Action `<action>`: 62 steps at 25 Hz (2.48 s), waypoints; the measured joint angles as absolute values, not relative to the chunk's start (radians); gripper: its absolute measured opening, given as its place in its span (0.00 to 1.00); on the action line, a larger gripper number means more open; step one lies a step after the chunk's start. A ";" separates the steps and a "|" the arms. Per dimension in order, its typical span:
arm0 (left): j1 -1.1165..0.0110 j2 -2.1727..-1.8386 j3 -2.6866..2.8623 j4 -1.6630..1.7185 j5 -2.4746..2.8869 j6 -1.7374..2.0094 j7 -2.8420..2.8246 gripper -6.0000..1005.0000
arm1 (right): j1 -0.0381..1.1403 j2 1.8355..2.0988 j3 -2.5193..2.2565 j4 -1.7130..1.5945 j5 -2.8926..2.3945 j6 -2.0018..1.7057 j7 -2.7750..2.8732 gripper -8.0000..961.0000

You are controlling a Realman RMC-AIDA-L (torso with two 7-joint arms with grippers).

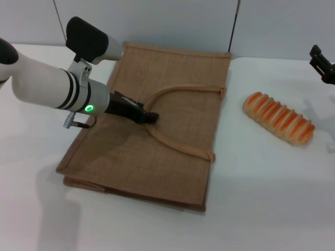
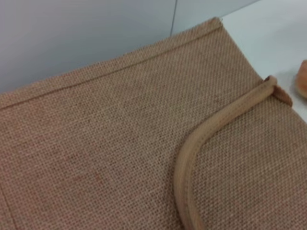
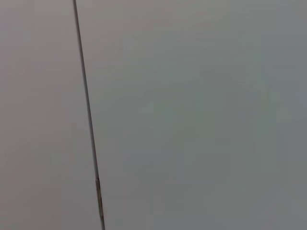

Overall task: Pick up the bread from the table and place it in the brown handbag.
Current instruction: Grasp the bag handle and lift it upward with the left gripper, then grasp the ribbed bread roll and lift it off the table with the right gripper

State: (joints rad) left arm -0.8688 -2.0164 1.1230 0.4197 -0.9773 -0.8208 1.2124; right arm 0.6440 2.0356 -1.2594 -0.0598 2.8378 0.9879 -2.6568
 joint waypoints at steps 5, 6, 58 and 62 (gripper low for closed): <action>-0.869 -2.017 1.123 0.421 -0.972 -0.815 1.207 0.52 | 0.644 2.036 -1.259 -0.060 2.838 0.988 -2.657 0.81; -0.869 -2.017 1.123 0.421 -0.971 -0.811 1.206 0.52 | 0.644 2.036 -1.259 -0.060 2.838 0.988 -2.657 0.81; -0.729 -2.012 1.298 1.241 -0.780 -1.116 0.862 0.13 | 0.649 2.031 -1.452 -0.070 2.838 0.900 -2.648 0.81; -0.730 -2.002 1.250 1.331 -0.765 -1.193 0.861 0.13 | 0.658 2.031 -1.500 -0.071 2.838 0.900 -2.643 0.81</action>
State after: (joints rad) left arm -0.7298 -2.0021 1.2503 1.3313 -0.7653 -1.1930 0.8607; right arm 0.6579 2.0309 -1.5001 -0.0706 2.8378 0.8999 -2.6428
